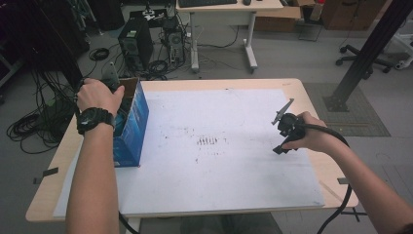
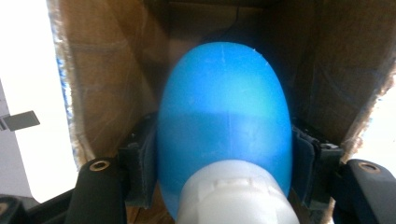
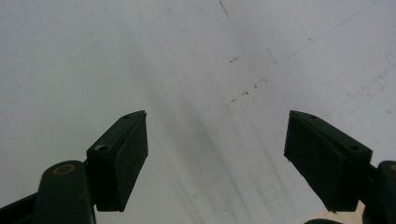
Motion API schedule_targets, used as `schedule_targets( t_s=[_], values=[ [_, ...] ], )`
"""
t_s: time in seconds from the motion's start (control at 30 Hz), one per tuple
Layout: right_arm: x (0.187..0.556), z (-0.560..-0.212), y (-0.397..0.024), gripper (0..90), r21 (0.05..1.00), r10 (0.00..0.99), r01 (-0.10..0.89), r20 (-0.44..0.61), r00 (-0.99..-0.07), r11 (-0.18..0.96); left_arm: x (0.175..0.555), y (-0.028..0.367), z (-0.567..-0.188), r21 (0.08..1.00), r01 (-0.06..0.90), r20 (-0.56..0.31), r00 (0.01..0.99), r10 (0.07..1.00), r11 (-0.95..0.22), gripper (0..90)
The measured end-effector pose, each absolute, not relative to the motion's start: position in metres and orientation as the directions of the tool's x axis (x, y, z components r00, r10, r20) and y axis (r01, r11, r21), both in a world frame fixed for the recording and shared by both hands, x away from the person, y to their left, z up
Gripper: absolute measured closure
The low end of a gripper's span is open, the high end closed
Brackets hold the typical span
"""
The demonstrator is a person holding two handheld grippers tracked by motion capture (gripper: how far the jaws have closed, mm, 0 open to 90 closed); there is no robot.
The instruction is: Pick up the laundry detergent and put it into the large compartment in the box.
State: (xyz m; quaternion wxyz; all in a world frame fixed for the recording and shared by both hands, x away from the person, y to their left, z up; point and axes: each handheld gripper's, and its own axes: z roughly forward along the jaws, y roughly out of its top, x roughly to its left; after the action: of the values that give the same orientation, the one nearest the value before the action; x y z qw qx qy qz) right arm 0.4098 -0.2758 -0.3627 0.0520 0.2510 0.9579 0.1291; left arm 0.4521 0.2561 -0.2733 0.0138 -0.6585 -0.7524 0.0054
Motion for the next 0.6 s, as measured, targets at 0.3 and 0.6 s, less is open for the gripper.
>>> schedule_targets(
  t_s=[0.3, 0.6],
  values=[
    [0.4086, -0.3638, -0.2765, 21.8, 0.276, 0.495, 0.468, -0.032, -0.869, 0.839, 0.4512, 0.2555, -0.2743, -0.026, 0.992, 0.023, -0.124, 0.992, 0.125, 30.4],
    [0.4096, -0.3636, -0.2768, 21.8, 0.278, 0.494, 0.467, -0.033, -0.869, 0.839, 0.4489, 0.2603, -0.2731, -0.010, 0.990, 0.004, -0.138, 0.990, 0.138, 25.8]
  ],
)
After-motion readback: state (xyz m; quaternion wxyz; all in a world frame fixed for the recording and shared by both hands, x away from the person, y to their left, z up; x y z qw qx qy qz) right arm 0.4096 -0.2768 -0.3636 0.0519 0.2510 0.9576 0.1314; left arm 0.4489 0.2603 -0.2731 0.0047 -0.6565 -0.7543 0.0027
